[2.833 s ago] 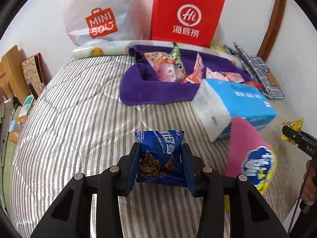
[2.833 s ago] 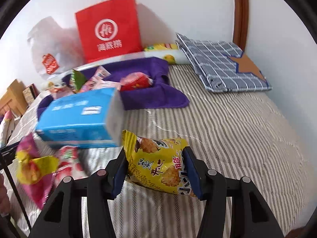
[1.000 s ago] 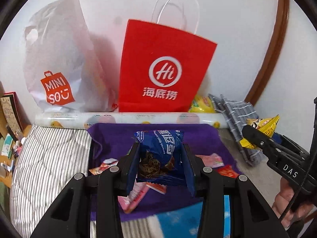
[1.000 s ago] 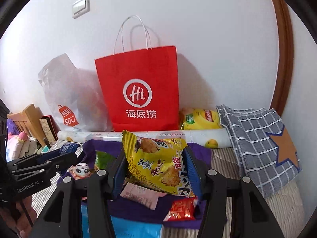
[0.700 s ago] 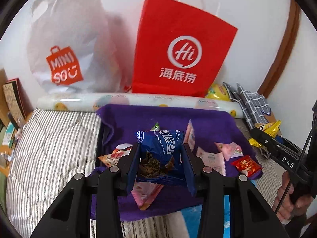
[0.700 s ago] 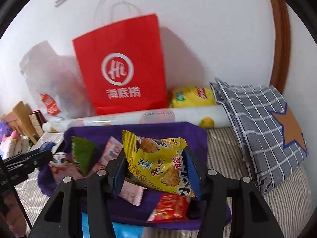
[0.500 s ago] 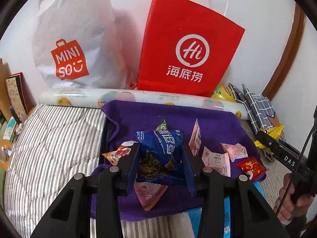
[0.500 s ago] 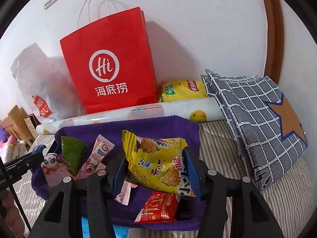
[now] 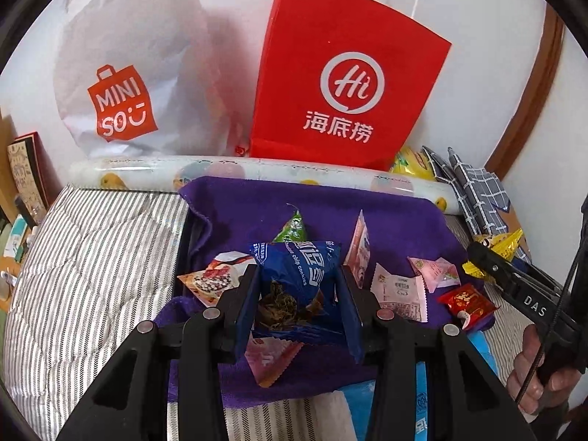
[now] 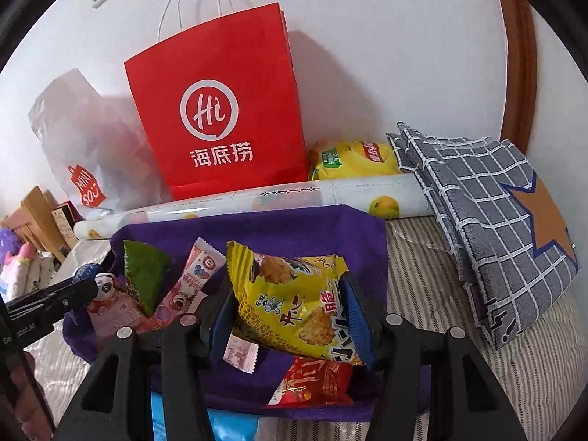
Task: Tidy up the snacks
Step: 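Lower the blue cookie packet and yellow chips bag onto the towel, then open both tools to release the packets and lift away from the towel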
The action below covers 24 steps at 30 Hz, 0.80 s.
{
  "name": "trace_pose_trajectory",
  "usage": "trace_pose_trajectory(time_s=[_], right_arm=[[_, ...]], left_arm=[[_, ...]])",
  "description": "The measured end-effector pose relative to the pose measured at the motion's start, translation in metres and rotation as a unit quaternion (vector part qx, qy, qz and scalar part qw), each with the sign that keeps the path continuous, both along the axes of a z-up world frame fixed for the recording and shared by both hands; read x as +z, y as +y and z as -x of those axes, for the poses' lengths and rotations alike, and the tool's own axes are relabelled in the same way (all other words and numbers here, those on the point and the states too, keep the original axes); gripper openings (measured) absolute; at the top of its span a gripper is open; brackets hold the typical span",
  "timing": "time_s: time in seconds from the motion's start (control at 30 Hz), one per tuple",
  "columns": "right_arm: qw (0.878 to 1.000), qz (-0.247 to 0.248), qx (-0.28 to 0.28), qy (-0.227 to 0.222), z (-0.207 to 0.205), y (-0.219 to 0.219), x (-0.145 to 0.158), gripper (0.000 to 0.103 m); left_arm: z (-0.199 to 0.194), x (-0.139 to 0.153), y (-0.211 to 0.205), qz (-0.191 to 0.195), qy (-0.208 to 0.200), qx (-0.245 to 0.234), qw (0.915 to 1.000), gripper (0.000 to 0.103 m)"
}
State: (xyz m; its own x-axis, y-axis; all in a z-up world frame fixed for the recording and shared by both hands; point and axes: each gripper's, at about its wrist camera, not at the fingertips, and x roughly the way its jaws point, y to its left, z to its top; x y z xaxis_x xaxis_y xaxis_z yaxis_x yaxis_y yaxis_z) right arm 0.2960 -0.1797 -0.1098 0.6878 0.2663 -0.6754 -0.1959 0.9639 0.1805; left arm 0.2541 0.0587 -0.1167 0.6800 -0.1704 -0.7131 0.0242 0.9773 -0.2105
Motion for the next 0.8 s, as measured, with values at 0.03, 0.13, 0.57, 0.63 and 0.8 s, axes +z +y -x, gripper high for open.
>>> trace_pose_trajectory(time_s=[0.03,0.13,0.57,0.63,0.8], right_arm=[[1.0,0.001,0.0,0.002,-0.0005,0.0001,-0.0012,0.053],[1.0,-0.002,0.002,0.011,-0.0017,0.0007,-0.0045,0.053],[1.0,0.004,-0.001,0.015,-0.0021,0.0006,-0.0061,0.054],[1.0,0.004,-0.001,0.016,-0.0026,0.0006,-0.0066,0.054],[1.0,0.007,0.0,0.02,-0.0033,0.0011,-0.0079,0.054]], left_arm=[[0.0002,-0.0003,-0.0011,0.0,0.0,-0.002,1.0,0.042],[-0.0001,-0.0021,-0.006,-0.004,0.004,-0.01,0.9999,0.042],[-0.0017,-0.009,-0.0092,-0.007,0.018,-0.015,0.9997,0.042],[-0.0017,-0.0095,-0.009,-0.006,0.019,-0.016,0.9997,0.042],[-0.0029,-0.0098,-0.0095,-0.006,0.021,-0.017,0.9996,0.042]])
